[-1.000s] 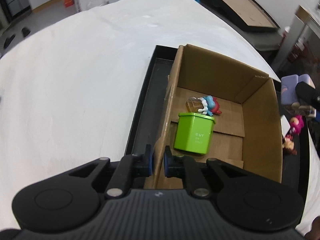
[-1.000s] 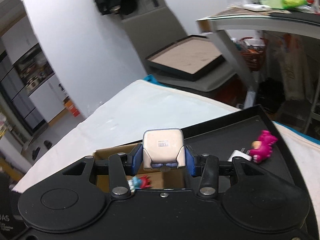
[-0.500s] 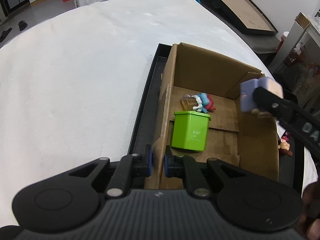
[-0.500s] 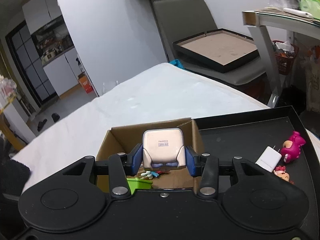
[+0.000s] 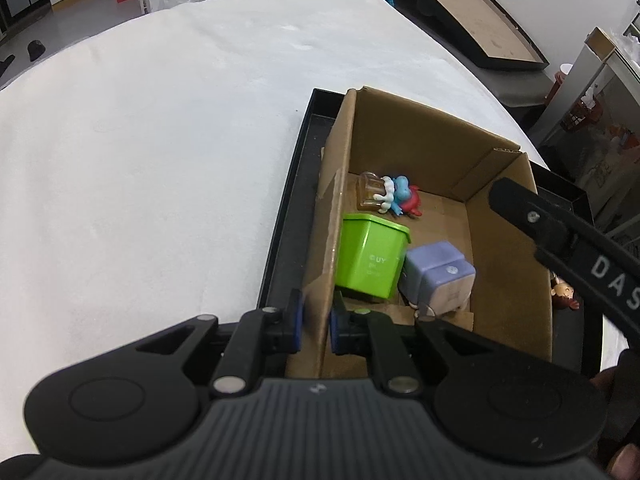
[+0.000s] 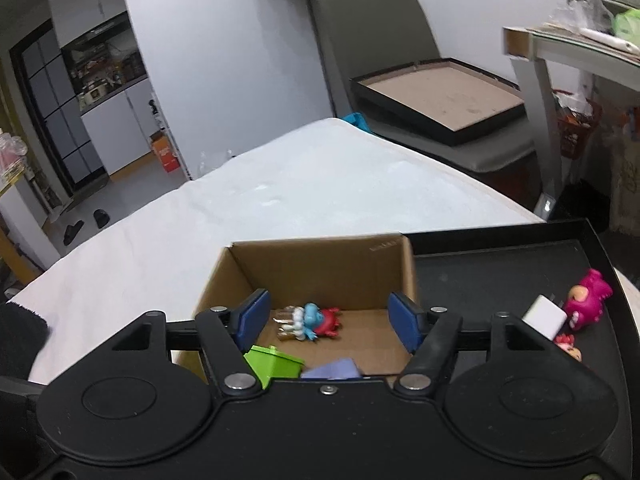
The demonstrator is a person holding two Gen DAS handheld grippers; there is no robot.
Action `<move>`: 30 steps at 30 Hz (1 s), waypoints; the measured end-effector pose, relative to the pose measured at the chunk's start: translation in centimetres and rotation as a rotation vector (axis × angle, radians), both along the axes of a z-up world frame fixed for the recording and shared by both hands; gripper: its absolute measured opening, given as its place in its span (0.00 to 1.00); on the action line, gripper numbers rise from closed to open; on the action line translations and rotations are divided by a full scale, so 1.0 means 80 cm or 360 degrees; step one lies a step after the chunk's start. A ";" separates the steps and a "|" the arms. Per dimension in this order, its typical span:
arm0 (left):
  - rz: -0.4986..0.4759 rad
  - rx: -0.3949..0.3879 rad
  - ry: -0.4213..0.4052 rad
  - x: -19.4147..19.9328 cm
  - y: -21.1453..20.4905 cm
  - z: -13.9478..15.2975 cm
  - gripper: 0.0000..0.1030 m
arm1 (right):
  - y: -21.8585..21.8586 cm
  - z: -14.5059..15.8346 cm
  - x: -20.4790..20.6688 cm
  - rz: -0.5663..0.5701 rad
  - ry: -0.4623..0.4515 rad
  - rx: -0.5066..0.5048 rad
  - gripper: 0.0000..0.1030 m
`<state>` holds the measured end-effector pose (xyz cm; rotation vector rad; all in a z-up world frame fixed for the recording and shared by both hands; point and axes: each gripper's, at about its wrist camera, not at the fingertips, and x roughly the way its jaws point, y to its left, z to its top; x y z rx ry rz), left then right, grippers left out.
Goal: Organize rigid objects
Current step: 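Lower the cream cube into the cardboard box beside the green cup box and release, then move the right gripper to the brown-haired doll figure and grasp it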
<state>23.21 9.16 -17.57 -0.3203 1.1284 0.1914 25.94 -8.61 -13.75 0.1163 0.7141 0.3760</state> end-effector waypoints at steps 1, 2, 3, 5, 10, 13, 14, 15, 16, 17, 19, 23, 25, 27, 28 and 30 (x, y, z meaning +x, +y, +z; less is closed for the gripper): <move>0.0000 0.0002 0.0000 0.000 0.000 0.000 0.11 | -0.003 0.000 0.000 -0.0015 0.0010 0.0012 0.63; -0.0001 0.0003 0.0001 0.000 -0.001 0.000 0.11 | -0.007 0.000 0.000 -0.0031 0.0021 0.0029 0.63; -0.0006 0.0011 0.0005 0.000 -0.002 0.000 0.11 | -0.010 0.000 0.000 -0.0045 0.0030 0.0045 0.63; -0.0008 0.0011 0.0019 0.002 -0.003 0.002 0.11 | -0.017 0.001 0.000 -0.0069 0.0036 0.0073 0.63; -0.0022 0.0065 0.0016 0.005 -0.011 0.012 0.13 | -0.032 0.003 0.002 -0.0144 0.0059 0.0116 0.68; -0.0032 0.0098 0.0008 0.006 -0.016 0.018 0.13 | -0.040 0.003 0.004 -0.0178 0.0075 0.0148 0.70; -0.0031 0.0113 0.0005 0.006 -0.017 0.019 0.13 | -0.042 0.004 0.005 -0.0185 0.0077 0.0154 0.70; -0.0027 0.0130 0.0005 0.007 -0.018 0.021 0.14 | -0.045 0.004 0.004 -0.0192 0.0078 0.0156 0.72; -0.0024 0.0148 0.0006 0.008 -0.019 0.022 0.14 | -0.048 0.004 0.004 -0.0198 0.0079 0.0158 0.75; -0.0028 0.0161 0.0005 0.009 -0.020 0.023 0.17 | -0.051 0.003 0.003 -0.0205 0.0080 0.0158 0.76; -0.0035 0.0185 -0.0002 0.009 -0.022 0.025 0.24 | -0.055 0.001 0.003 -0.0218 0.0088 0.0161 0.76; -0.0015 0.0260 -0.0015 0.009 -0.027 0.032 0.35 | -0.069 -0.003 0.006 -0.0262 0.0115 0.0200 0.77; -0.0020 0.0287 -0.0027 0.010 -0.032 0.037 0.38 | -0.077 -0.005 0.006 -0.0284 0.0116 0.0212 0.77; -0.0044 0.0324 -0.0049 0.011 -0.040 0.042 0.45 | -0.084 -0.007 0.006 -0.0304 0.0108 0.0216 0.77; -0.0049 0.0349 -0.0055 0.012 -0.043 0.044 0.47 | -0.088 -0.009 0.006 -0.0318 0.0103 0.0211 0.79; -0.0048 0.0382 -0.0065 0.013 -0.050 0.048 0.51 | -0.095 -0.013 0.006 -0.0347 0.0092 0.0199 0.81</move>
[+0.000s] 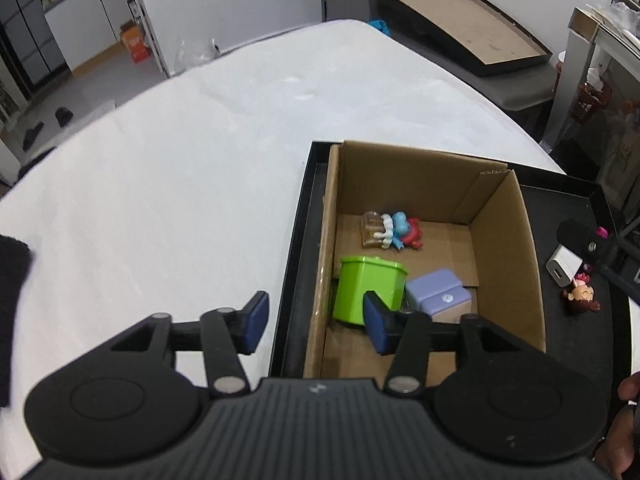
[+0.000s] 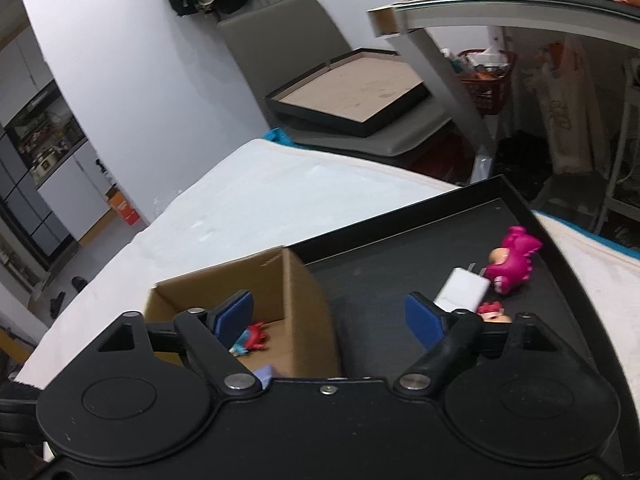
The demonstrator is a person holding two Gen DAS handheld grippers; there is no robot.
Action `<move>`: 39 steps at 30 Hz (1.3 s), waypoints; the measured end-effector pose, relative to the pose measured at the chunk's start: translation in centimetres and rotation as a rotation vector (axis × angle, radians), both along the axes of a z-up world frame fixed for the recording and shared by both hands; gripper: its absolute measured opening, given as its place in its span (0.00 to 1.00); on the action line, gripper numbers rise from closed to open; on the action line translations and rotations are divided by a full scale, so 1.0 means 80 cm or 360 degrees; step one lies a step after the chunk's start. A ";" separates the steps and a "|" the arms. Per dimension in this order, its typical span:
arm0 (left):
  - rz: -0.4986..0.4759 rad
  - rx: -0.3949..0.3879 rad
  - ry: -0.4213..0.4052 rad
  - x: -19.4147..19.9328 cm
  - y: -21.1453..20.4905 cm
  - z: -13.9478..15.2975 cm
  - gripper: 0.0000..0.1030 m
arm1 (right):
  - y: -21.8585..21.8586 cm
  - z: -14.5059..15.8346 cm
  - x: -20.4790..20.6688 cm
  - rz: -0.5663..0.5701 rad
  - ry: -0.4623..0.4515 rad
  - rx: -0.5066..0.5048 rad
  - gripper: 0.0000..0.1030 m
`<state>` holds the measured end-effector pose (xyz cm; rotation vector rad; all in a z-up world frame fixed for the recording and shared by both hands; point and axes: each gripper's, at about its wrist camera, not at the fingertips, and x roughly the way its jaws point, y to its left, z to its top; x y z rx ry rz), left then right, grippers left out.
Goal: Organize rigid objects
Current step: 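Move the right gripper to the brown-haired doll figure and grasp it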
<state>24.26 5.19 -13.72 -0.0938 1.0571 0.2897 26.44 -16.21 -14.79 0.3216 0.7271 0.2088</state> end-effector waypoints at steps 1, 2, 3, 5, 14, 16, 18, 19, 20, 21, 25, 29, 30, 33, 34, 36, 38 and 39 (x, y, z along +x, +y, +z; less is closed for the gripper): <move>-0.0003 0.0010 -0.0006 0.000 -0.003 0.001 0.52 | -0.003 -0.003 0.000 -0.0017 0.0003 -0.0010 0.81; -0.0008 0.0024 -0.0009 0.001 -0.006 0.003 0.55 | -0.006 -0.005 0.001 -0.0028 0.0012 -0.0017 0.81; -0.0014 0.0040 -0.0007 0.003 -0.010 0.003 0.57 | -0.010 -0.008 0.003 -0.0039 0.0023 -0.0018 0.81; -0.0022 0.0073 0.0006 0.006 -0.017 0.002 0.60 | -0.017 -0.012 0.004 -0.0061 0.0040 -0.0010 0.81; 0.0009 0.0202 0.0049 0.015 -0.027 0.000 0.63 | -0.048 -0.024 0.006 -0.0138 0.0093 0.0085 0.86; 0.0015 0.0230 0.0055 0.019 -0.029 -0.001 0.64 | -0.050 -0.027 0.007 -0.0167 0.0101 0.0061 0.88; 0.0030 0.0241 0.0065 0.022 -0.030 -0.003 0.64 | -0.052 -0.031 0.009 -0.0179 0.0094 0.0004 0.88; 0.0038 0.0244 0.0070 0.023 -0.031 -0.004 0.64 | -0.053 -0.033 0.010 -0.0188 0.0092 -0.0032 0.88; 0.0042 0.0249 0.0074 0.025 -0.032 -0.005 0.64 | -0.054 -0.036 0.011 -0.0197 0.0094 -0.0067 0.88; 0.0040 0.0257 0.0079 0.027 -0.034 -0.006 0.64 | -0.055 -0.040 0.013 -0.0207 0.0104 -0.0097 0.88; 0.0017 0.0284 0.0101 0.032 -0.043 -0.012 0.64 | -0.066 -0.061 0.025 -0.0265 0.0185 -0.0167 0.82; 0.0007 0.0312 0.0122 0.038 -0.051 -0.016 0.64 | -0.070 -0.074 0.033 -0.0275 0.0201 -0.0247 0.78; 0.0000 0.0322 0.0128 0.039 -0.053 -0.017 0.64 | -0.070 -0.076 0.036 -0.0264 0.0210 -0.0251 0.75; -0.0005 0.0344 0.0135 0.040 -0.057 -0.018 0.64 | -0.073 -0.087 0.043 -0.0246 0.0258 -0.0269 0.69; -0.0003 0.0343 0.0137 0.040 -0.058 -0.018 0.64 | -0.073 -0.093 0.046 -0.0234 0.0282 -0.0281 0.68; -0.0002 0.0338 0.0134 0.039 -0.058 -0.016 0.64 | -0.069 -0.103 0.052 -0.0179 0.0328 -0.0319 0.53; -0.0003 0.0339 0.0115 0.036 -0.056 -0.012 0.64 | -0.072 -0.105 0.054 -0.0182 0.0343 -0.0338 0.43; -0.0002 0.0342 0.0111 0.036 -0.055 -0.010 0.64 | -0.074 -0.102 0.053 -0.0186 0.0334 -0.0321 0.36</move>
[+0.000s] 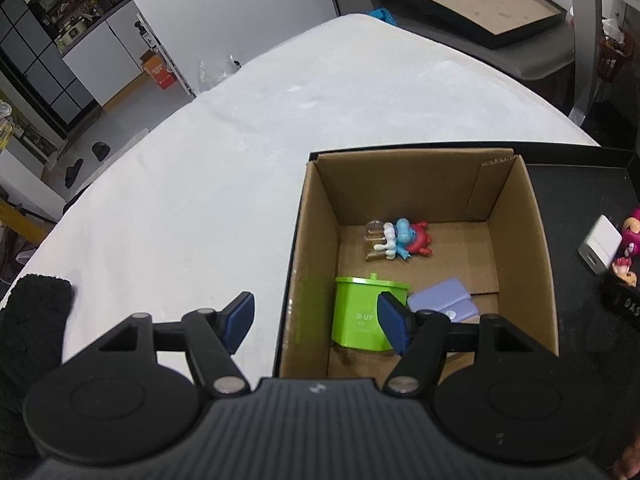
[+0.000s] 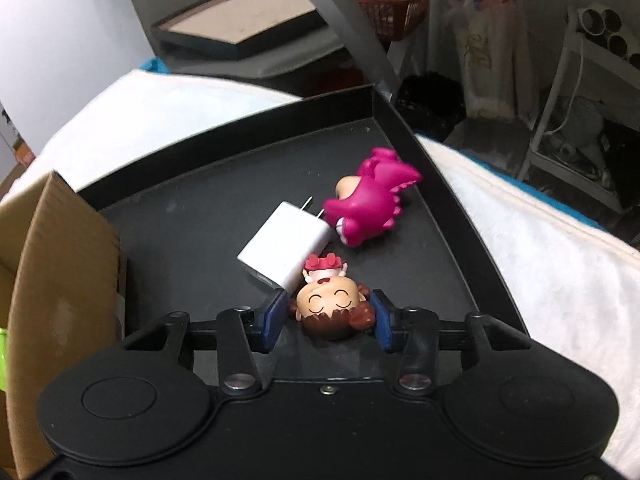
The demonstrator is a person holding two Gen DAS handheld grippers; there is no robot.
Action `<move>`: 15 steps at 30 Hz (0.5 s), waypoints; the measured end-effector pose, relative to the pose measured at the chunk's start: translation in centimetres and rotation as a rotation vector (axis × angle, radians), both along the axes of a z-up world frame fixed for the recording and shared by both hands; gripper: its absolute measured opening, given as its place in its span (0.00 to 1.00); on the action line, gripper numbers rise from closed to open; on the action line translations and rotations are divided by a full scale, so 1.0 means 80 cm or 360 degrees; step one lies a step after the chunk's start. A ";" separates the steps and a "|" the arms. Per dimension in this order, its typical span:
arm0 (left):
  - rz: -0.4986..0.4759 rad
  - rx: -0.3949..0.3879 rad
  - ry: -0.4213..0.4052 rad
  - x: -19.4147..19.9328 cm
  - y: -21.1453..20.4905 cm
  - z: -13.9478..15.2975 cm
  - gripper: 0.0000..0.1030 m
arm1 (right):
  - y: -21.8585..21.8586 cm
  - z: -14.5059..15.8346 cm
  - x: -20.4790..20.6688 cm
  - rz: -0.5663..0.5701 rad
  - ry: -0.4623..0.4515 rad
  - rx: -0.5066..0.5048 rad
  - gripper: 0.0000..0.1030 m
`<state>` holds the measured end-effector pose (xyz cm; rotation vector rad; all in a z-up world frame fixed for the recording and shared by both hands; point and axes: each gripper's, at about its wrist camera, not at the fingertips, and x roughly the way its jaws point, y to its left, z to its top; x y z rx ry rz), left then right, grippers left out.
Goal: Organize rigid objects
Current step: 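Move the right gripper to the brown-haired doll figure and grasp it, then carry the doll figure into the cardboard box and open the right gripper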
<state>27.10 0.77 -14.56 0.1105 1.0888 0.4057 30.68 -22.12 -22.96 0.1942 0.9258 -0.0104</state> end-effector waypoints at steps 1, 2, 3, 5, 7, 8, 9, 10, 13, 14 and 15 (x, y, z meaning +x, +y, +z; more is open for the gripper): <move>0.0005 0.0001 -0.0002 -0.001 0.001 0.001 0.64 | -0.002 0.004 -0.002 0.0007 -0.0015 0.0026 0.35; 0.0012 -0.0002 -0.0003 -0.002 0.003 0.002 0.64 | -0.003 0.008 -0.003 0.0011 -0.0030 0.0046 0.35; 0.0019 -0.0008 -0.0006 -0.003 0.005 0.004 0.64 | -0.002 0.011 -0.005 0.0009 -0.0040 0.0049 0.35; 0.0022 -0.0014 -0.0017 -0.006 0.008 0.007 0.64 | -0.002 0.017 -0.008 -0.0002 -0.0058 0.0041 0.35; 0.0018 -0.0012 -0.0029 -0.008 0.011 0.011 0.64 | -0.004 0.021 -0.011 -0.0015 -0.0059 0.0058 0.35; 0.0023 -0.0015 -0.0037 -0.010 0.013 0.013 0.65 | -0.006 0.023 -0.012 -0.0027 -0.0058 0.0079 0.35; 0.0028 -0.0021 -0.0042 -0.011 0.015 0.014 0.65 | -0.009 0.026 -0.013 -0.0041 -0.0061 0.0097 0.35; 0.0032 -0.0030 -0.0047 -0.011 0.017 0.015 0.65 | -0.013 0.027 -0.012 -0.0055 -0.0065 0.0108 0.35; 0.0037 -0.0048 -0.0061 -0.014 0.021 0.019 0.65 | -0.017 0.035 -0.017 -0.0085 -0.0081 0.0107 0.35; 0.0037 -0.0053 -0.0066 -0.015 0.022 0.020 0.65 | -0.019 0.037 -0.019 -0.0095 -0.0083 0.0110 0.35; 0.0036 -0.0059 -0.0070 -0.016 0.023 0.020 0.65 | -0.021 0.039 -0.020 -0.0103 -0.0083 0.0117 0.35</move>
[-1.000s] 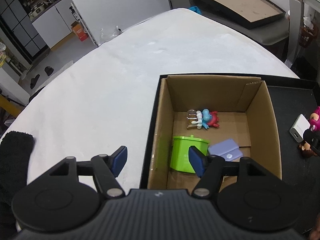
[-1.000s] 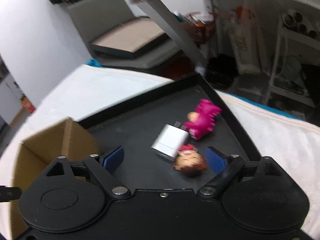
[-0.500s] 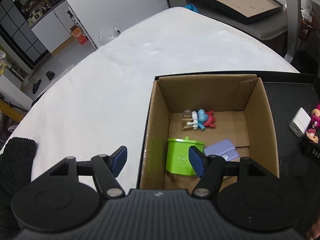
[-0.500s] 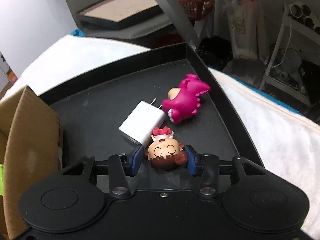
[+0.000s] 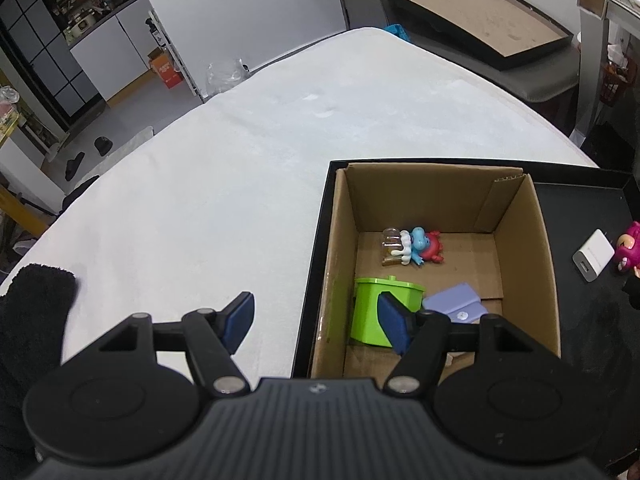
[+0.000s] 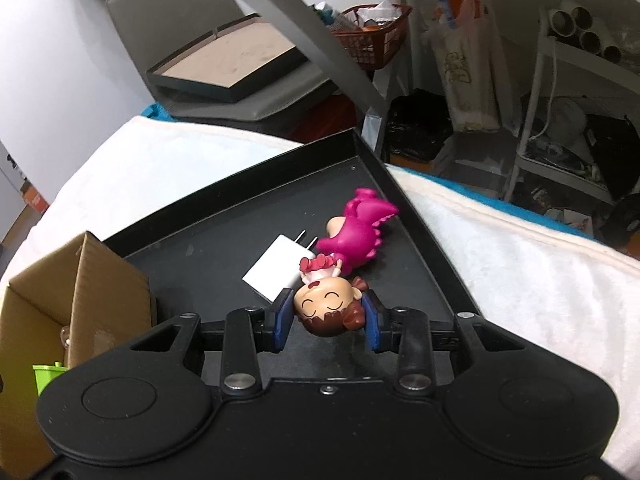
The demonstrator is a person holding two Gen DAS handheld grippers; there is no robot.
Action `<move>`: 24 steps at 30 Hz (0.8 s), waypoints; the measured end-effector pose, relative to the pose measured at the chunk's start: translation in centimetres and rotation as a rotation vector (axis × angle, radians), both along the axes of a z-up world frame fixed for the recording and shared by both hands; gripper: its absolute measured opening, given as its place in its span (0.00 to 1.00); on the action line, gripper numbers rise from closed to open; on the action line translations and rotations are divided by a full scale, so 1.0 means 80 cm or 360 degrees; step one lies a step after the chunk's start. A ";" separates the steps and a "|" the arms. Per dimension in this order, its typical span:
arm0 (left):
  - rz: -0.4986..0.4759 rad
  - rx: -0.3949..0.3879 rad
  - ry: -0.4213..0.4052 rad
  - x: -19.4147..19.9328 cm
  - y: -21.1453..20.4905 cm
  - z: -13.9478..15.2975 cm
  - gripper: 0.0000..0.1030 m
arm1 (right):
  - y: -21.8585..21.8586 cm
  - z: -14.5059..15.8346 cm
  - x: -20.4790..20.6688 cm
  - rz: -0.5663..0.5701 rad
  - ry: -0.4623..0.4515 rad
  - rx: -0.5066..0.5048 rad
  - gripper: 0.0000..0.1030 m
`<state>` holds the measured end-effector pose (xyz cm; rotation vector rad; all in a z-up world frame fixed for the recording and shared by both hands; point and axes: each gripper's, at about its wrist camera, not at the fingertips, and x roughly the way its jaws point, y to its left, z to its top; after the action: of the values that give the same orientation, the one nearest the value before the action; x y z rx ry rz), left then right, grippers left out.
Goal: Organize rigid objects
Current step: 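Carry the doll figure into the cardboard box and open the right gripper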
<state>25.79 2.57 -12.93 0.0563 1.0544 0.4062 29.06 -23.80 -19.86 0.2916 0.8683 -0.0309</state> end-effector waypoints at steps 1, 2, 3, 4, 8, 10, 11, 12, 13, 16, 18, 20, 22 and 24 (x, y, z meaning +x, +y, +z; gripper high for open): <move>-0.0001 -0.0007 -0.0004 -0.001 0.001 0.001 0.65 | -0.002 0.002 -0.001 -0.0004 0.0002 0.0010 0.35; 0.0000 -0.0013 -0.0008 -0.003 0.001 0.001 0.65 | -0.003 0.004 -0.002 -0.0007 0.0002 0.0019 0.35; -0.0001 -0.0019 -0.0014 -0.005 0.002 0.002 0.65 | -0.003 0.006 -0.003 -0.0009 -0.0001 0.0026 0.35; -0.0004 -0.0027 -0.0020 -0.007 0.003 0.002 0.65 | -0.003 0.009 -0.004 -0.0008 -0.0006 0.0029 0.35; 0.0006 -0.0057 -0.0030 -0.013 0.008 0.002 0.65 | 0.001 0.019 -0.008 0.0008 -0.0044 0.0020 0.35; 0.0002 -0.0071 -0.0033 -0.018 0.010 0.002 0.65 | 0.005 0.022 -0.009 0.0022 -0.0056 0.0017 0.35; 0.0000 -0.0072 -0.0035 -0.020 0.012 0.002 0.65 | 0.007 0.024 -0.010 0.0031 -0.0060 0.0022 0.35; 0.0000 -0.0074 -0.0037 -0.022 0.014 0.002 0.65 | 0.009 0.025 -0.011 0.0041 -0.0065 0.0026 0.35; 0.0004 -0.0079 -0.0040 -0.024 0.016 0.001 0.65 | 0.011 0.028 -0.012 0.0050 -0.0074 0.0029 0.35; 0.0015 -0.0104 -0.0040 -0.028 0.024 -0.001 0.65 | 0.016 0.038 -0.016 0.0074 -0.0116 0.0053 0.35; 0.0013 -0.0121 -0.0040 -0.030 0.028 -0.003 0.65 | 0.021 0.045 -0.018 0.0098 -0.0151 0.0058 0.35; 0.0011 -0.0139 -0.0037 -0.032 0.031 -0.005 0.65 | 0.027 0.050 -0.021 0.0122 -0.0188 0.0062 0.35; 0.0009 -0.0157 -0.0038 -0.034 0.034 -0.006 0.65 | 0.034 0.053 -0.024 0.0145 -0.0209 0.0066 0.35; 0.0002 -0.0172 -0.0041 -0.035 0.036 -0.009 0.65 | 0.040 0.056 -0.025 0.0166 -0.0221 0.0080 0.35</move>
<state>22.98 5.43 -13.65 -0.0456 1.0494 0.3497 27.03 -20.57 -15.37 0.2918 0.7460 0.1072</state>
